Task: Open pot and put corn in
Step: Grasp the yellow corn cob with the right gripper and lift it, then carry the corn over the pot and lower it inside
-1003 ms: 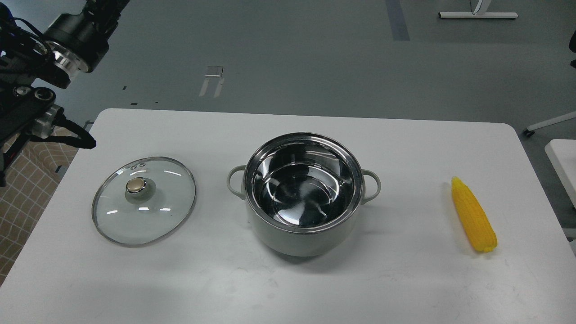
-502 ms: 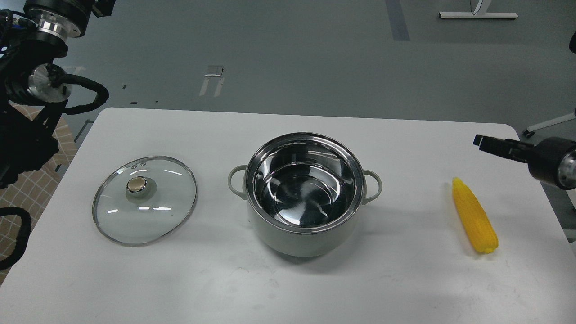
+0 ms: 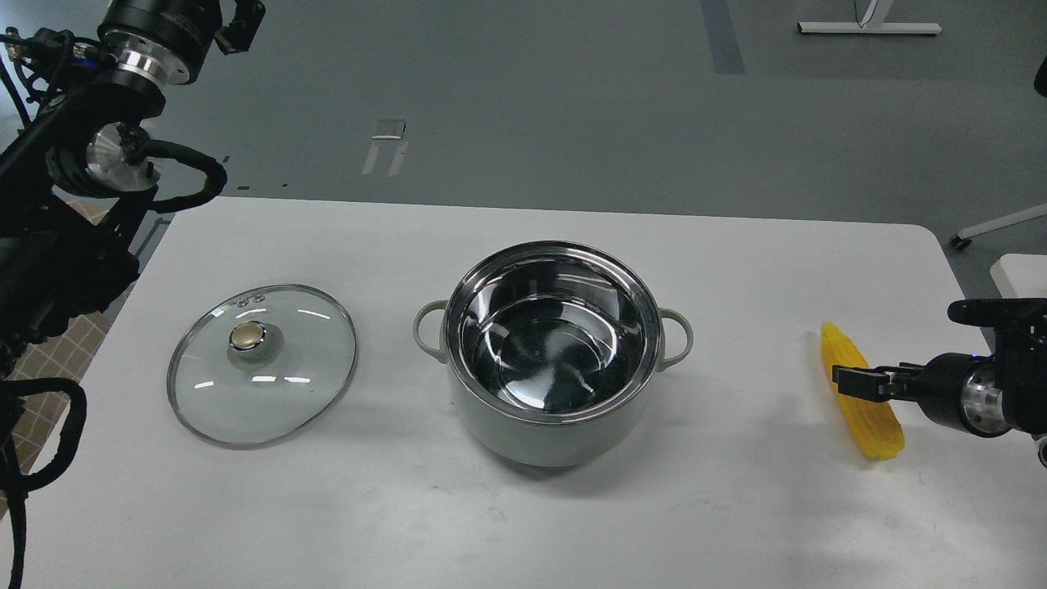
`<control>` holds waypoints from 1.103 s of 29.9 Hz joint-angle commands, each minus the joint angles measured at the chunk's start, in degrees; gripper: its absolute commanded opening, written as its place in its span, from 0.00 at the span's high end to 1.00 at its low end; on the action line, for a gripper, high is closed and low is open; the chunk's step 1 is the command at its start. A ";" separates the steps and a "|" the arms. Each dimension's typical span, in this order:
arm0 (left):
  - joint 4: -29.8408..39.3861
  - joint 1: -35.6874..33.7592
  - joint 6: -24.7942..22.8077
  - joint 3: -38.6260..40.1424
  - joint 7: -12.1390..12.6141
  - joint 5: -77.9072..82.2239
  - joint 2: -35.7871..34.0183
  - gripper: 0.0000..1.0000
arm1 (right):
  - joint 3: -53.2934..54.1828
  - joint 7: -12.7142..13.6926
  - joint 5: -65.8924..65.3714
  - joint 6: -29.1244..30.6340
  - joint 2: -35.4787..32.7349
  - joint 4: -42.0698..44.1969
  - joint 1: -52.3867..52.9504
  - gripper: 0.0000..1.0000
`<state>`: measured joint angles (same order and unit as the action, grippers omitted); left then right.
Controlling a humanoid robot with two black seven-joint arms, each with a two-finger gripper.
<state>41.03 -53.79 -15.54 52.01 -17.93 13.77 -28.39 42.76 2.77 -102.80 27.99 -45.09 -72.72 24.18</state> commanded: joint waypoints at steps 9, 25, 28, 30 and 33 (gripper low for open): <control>-0.07 0.17 -0.01 -0.07 0.00 0.03 -0.44 0.08 | 0.66 2.06 -0.29 0.01 3.34 1.80 -0.19 0.80; 0.28 -0.09 0.60 0.11 -0.09 0.12 0.00 0.08 | 17.98 1.45 9.27 0.01 8.35 -22.01 1.74 0.86; 0.46 -0.09 0.34 0.02 -0.09 0.20 -0.09 0.07 | 17.62 2.33 12.28 0.01 9.23 -24.83 1.92 0.87; 0.55 0.00 0.25 0.02 -0.09 0.20 -0.26 0.08 | 16.75 3.81 12.19 0.01 10.19 -25.27 2.53 0.87; 0.63 -0.09 0.08 0.11 -0.09 0.20 -0.35 0.07 | 9.83 5.23 11.93 0.01 14.50 -24.75 7.44 0.87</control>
<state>41.54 -53.89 -15.28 52.04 -18.01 13.95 -28.67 58.25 6.85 -90.81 28.00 -33.67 -97.68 27.53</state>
